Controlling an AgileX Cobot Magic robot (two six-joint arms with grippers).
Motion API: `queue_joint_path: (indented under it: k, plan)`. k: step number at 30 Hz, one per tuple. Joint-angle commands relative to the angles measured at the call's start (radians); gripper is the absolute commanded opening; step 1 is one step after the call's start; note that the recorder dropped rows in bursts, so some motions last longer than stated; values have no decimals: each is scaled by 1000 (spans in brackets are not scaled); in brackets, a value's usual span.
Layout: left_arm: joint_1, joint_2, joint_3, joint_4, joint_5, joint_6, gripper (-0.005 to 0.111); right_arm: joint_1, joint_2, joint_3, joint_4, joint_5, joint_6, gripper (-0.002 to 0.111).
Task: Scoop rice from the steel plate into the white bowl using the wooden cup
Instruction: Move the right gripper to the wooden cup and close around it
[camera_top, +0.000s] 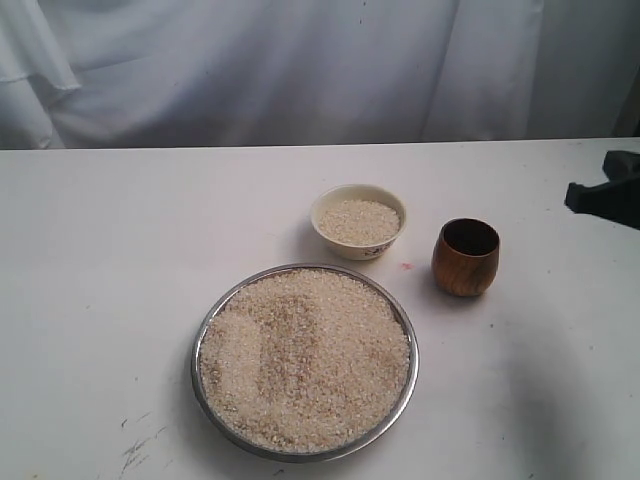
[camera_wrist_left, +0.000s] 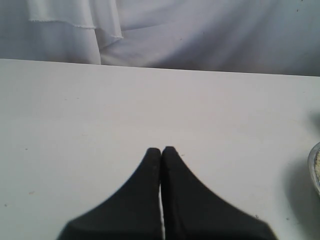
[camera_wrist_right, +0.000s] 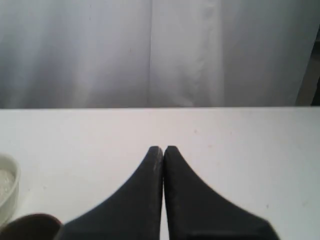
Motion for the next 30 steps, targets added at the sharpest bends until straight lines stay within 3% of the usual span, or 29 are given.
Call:
queue_joint_path:
  k: [1, 20, 24, 30]
  plan:
    - [-3, -4, 5, 1, -13, -1, 0, -8, 96, 2, -44, -14, -5, 0]
    - [-3, -4, 5, 1, -13, -1, 0, -8, 304, 2, -516, -77, 26, 0]
    - [-3, -4, 5, 1, -13, -1, 0, -8, 311, 2, -545, -81, 26, 0]
    - [-3, -4, 5, 1, -13, -1, 0, -8, 311, 2, -689, -88, 182, 0]
